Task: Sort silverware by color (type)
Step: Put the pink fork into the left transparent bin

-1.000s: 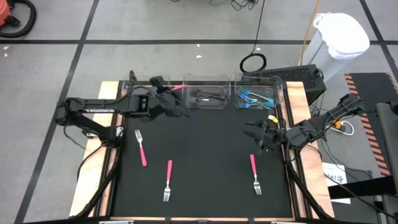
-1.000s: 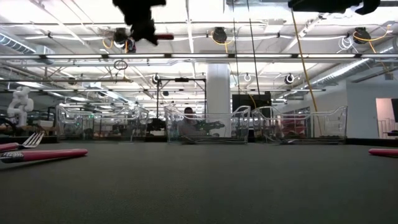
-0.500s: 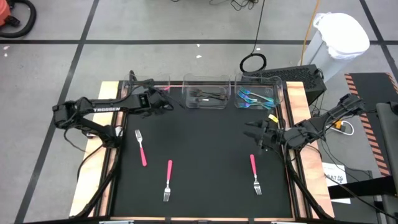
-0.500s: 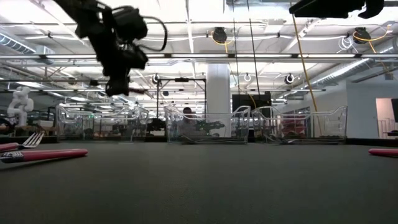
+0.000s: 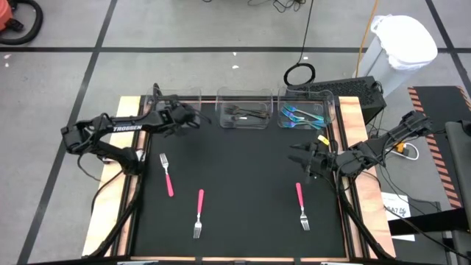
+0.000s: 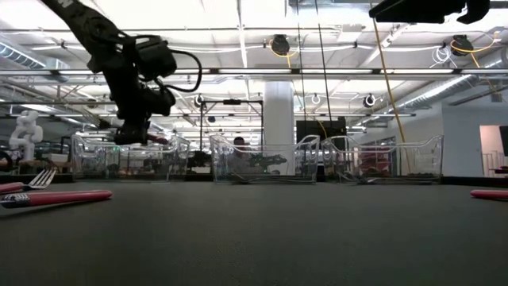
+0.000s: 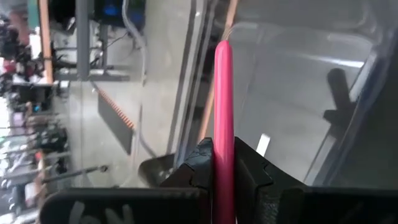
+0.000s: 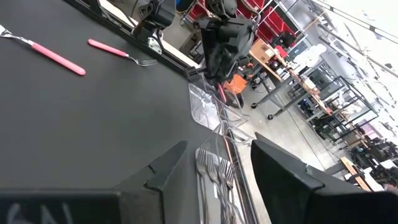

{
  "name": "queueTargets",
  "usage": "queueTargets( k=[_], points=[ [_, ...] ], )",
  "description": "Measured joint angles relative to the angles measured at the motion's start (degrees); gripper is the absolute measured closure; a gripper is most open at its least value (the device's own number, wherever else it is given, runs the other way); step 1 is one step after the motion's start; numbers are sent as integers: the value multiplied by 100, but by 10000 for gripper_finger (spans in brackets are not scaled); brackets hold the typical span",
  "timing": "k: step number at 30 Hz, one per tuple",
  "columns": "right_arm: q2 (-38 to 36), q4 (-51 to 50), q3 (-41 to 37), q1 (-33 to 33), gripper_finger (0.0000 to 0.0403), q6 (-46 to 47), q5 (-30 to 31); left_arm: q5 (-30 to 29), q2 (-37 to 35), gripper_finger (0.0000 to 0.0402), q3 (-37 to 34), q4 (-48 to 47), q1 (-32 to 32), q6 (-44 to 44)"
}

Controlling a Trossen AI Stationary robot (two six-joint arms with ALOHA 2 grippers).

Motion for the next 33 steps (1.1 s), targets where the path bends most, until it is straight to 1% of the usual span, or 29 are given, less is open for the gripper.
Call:
queueTargets(
  k=[4, 11, 15, 17, 21, 28, 33],
  points=[
    [0, 0, 0, 1, 234, 0, 0, 402, 2, 376, -153, 422, 169, 601],
    [0, 0, 0, 0, 234, -1, 0, 568, 2, 370, -272, 666, 373, 1363],
    [0, 0, 0, -1, 234, -2, 0, 890, 2, 369, -272, 802, 412, 2206],
    [0, 0, 0, -1, 234, -1, 0, 1045, 2, 371, -274, 884, 482, 2469],
    [0, 0, 0, -1, 234, -2, -2, 1259, 2, 371, -274, 1157, 701, 2390],
    [0, -2, 0, -1, 234, 0, -2, 1646, 2, 371, -274, 1174, 932, 2319],
    [0, -4, 0, -1, 234, 100, -17, 1846, 2, 360, -274, 1164, 1033, 2157]
  ],
)
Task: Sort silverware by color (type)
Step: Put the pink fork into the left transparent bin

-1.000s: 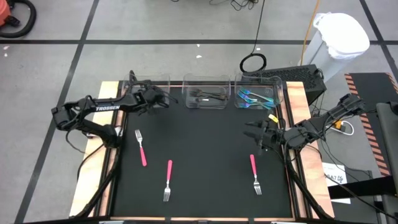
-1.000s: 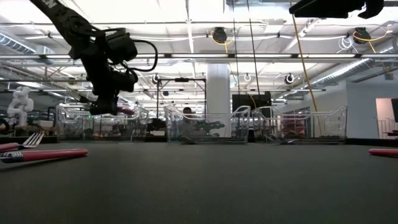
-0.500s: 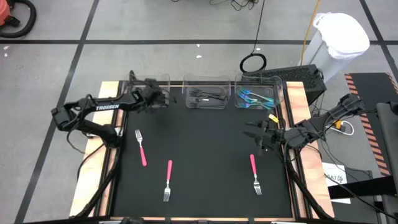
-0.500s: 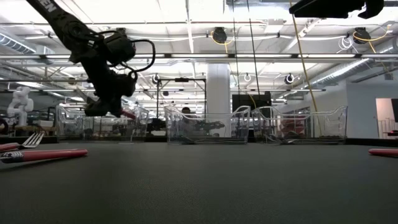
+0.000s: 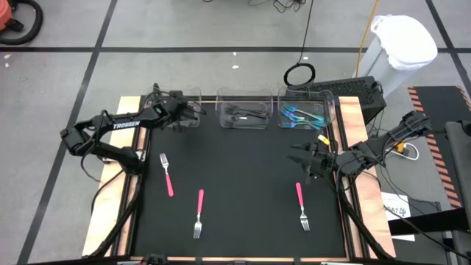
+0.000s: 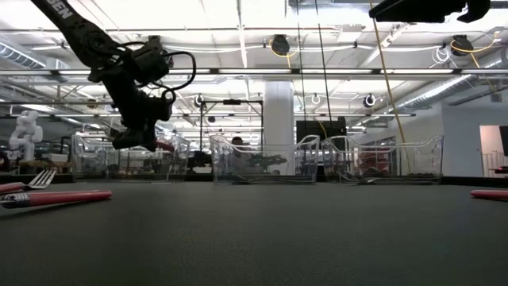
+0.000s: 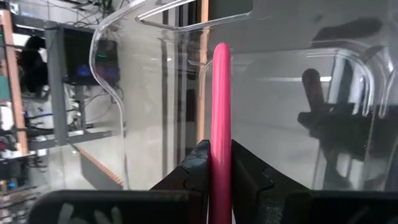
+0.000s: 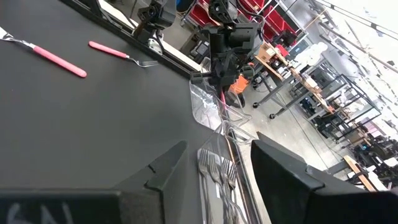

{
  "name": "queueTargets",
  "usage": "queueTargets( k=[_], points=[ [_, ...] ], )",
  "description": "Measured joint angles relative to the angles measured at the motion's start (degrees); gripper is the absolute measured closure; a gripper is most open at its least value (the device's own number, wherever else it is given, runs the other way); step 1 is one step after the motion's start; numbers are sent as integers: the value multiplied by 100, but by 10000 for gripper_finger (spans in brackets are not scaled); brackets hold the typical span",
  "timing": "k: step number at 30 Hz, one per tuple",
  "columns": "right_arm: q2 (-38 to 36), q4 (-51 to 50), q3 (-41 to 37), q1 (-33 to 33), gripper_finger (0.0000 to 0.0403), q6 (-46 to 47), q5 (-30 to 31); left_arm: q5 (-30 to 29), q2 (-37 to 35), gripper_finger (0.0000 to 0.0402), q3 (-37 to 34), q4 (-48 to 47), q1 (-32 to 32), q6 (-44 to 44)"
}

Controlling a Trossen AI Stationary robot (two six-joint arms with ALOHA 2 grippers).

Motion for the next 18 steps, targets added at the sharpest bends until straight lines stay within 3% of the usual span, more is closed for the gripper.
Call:
queueTargets(
  k=[18],
  points=[
    [2, 2, 0, 0, 234, 4, -2, 53, 176, 352, 1, -171, 5, -592]
  ],
)
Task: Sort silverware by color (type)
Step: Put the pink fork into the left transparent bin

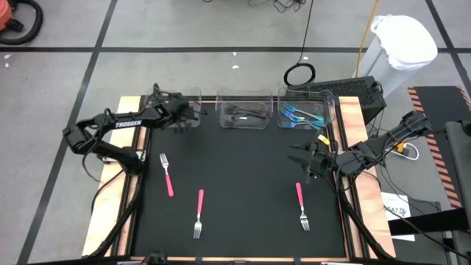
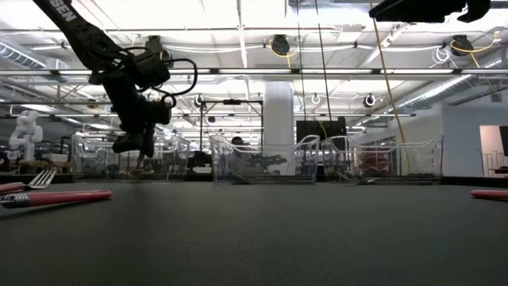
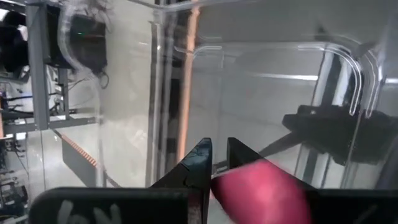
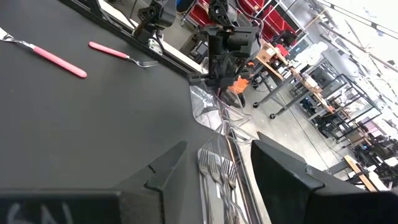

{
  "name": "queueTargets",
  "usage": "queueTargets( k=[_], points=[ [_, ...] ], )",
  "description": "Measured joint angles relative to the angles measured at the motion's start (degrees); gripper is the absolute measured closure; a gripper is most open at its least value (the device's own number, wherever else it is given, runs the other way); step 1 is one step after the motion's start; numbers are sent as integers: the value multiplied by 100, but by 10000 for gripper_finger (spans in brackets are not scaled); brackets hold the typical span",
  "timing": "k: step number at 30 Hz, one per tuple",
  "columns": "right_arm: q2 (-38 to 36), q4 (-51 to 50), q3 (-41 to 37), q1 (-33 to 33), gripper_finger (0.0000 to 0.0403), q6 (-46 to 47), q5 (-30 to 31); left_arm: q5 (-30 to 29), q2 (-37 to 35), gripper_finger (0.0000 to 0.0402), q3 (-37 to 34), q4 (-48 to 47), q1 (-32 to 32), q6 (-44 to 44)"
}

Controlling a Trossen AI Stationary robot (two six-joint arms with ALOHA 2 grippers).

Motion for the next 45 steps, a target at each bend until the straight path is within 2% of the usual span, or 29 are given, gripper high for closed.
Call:
queueTargets(
  k=[7, 12, 16, 23, 30, 35, 45],
  points=[
    [0, -2, 0, 0, 234, 1, -2, -52, 305, 352, 31, 110, -10, -12],
    [0, -5, 0, 0, 234, 0, -2, -43, 318, 347, 20, 428, -39, -450],
    [0, -4, 0, 0, 234, 0, -2, -372, 324, 306, 12, 531, -81, -870],
    [0, -4, 0, 0, 234, 0, -2, -689, 316, 210, 18, 598, -83, -999],
    [0, -7, 0, 0, 234, 0, -2, -757, 325, 161, 7, 995, -123, -1386],
    [0, -23, 0, 0, 234, 0, -2, -831, 327, 147, 49, 1113, -230, -1498],
    [0, -45, 0, -2, 234, 0, -2, -776, 201, 144, 194, 1082, -597, -1653]
  ],
)
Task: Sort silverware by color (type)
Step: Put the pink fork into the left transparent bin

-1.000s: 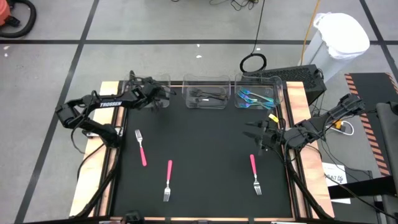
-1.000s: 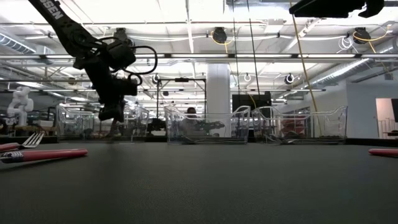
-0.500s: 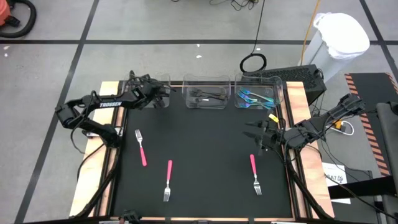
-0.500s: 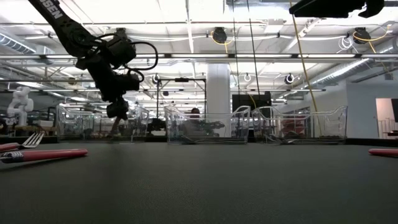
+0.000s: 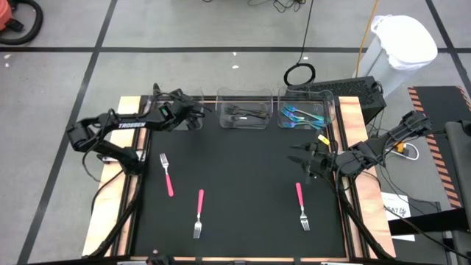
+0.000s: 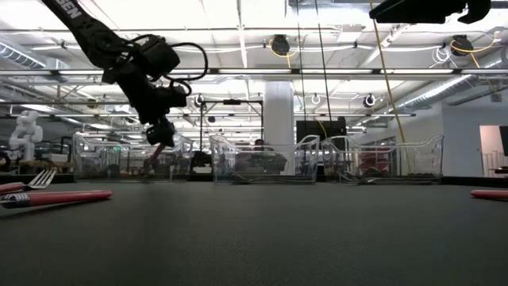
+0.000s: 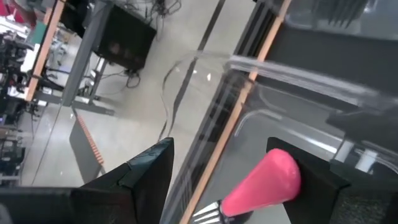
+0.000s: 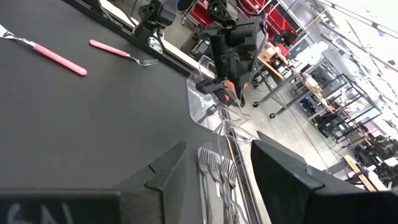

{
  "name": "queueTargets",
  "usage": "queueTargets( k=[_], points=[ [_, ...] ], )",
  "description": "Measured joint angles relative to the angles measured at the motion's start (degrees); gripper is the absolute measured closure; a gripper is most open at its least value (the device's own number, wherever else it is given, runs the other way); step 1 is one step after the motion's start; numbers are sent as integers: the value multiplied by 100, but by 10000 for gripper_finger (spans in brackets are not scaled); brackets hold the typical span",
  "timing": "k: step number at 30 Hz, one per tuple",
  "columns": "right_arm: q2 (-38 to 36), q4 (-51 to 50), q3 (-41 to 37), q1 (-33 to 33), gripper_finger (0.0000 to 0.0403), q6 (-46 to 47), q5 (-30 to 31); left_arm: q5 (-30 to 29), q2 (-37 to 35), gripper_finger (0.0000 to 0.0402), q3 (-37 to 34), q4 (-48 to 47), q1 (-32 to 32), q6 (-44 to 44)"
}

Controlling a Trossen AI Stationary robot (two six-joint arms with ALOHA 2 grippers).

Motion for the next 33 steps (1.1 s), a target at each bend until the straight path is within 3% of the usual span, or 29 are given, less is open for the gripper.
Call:
queueTargets(
  k=[6, 13, 22, 33],
  points=[
    [0, -36, 1, 0, 234, 42, 0, 113, -183, 144, 5, -54, -61, -78],
    [0, -41, 0, 0, 234, 46, 0, 1072, -506, 145, 14, -280, 126, -570],
    [0, -41, 2, 0, 234, 44, 0, 1161, -869, 151, 16, -777, 216, -1160],
    [0, -41, 1, 0, 234, 35, 0, 2887, -1237, 174, 18, -740, -818, -3208]
  ],
)
